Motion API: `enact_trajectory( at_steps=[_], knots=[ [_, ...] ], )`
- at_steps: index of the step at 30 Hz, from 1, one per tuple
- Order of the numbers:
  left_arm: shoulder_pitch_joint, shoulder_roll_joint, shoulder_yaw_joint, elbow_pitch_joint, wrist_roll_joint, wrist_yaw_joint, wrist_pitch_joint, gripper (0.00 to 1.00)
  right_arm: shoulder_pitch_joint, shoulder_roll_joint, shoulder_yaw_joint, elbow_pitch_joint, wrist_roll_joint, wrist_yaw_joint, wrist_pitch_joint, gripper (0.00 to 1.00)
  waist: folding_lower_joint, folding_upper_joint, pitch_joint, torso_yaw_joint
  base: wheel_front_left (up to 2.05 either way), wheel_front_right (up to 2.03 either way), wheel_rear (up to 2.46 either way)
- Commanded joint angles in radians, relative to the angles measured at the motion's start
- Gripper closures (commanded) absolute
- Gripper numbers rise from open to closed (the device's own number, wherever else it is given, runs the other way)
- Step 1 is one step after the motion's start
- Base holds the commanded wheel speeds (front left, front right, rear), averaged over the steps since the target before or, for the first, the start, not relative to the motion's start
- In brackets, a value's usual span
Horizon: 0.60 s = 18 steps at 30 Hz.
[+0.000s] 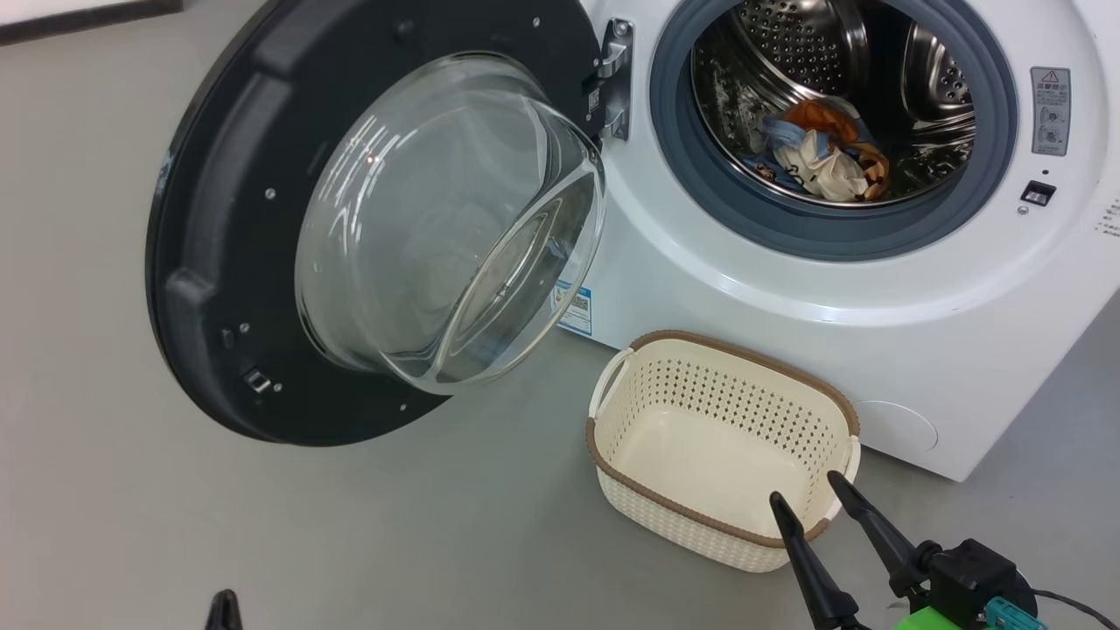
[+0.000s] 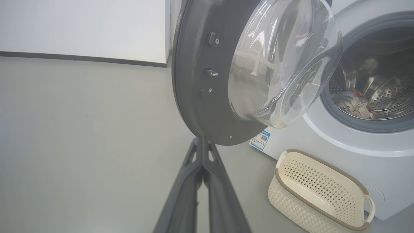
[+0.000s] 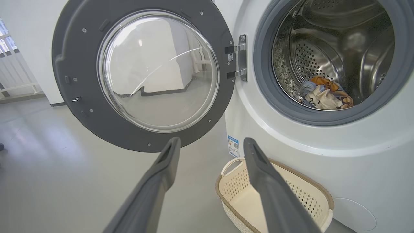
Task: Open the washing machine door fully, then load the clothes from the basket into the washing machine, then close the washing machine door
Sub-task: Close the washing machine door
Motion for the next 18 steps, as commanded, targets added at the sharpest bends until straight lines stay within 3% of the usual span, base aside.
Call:
enact_trajectory(
  at_steps=[1, 6, 13, 15, 18],
  knots=[
    [-0.014, 0.002, 0.040, -0.029, -0.008, -0.001, -0.006, 1.00, -0.018, -0.008, 0.021, -0.023, 0.006, 0.002, -0.005, 0.00, 0.0000, 0.0000, 0.000, 0.000, 0.00, 0.00, 0.00],
    [-0.035, 0.002, 0.107, -0.048, -0.135, -0.003, -0.006, 1.00, -0.013, -0.006, 0.014, -0.026, 0.003, 0.002, -0.005, 0.00, 0.0000, 0.0000, 0.002, 0.003, 0.00, 0.00, 0.00],
    [-0.112, 0.002, 0.292, -0.092, -0.463, -0.050, -0.006, 1.00, 0.000, 0.004, 0.003, -0.031, 0.001, 0.002, -0.005, 0.00, 0.0000, 0.0000, 0.004, 0.004, 0.00, 0.00, 0.00],
    [-0.153, 0.002, 0.346, -0.094, -0.606, -0.064, -0.006, 1.00, 0.007, 0.006, -0.001, -0.032, -0.001, 0.002, -0.005, 0.00, 0.0000, 0.0000, 0.005, 0.004, 0.00, 0.00, 0.00],
    [-0.216, 0.005, 0.432, -0.097, -0.693, -0.078, -0.006, 1.00, 0.017, 0.008, -0.010, -0.036, -0.004, 0.002, -0.005, 0.00, 0.0000, 0.0000, 0.011, 0.007, 0.00, 0.00, 0.00]
  ],
)
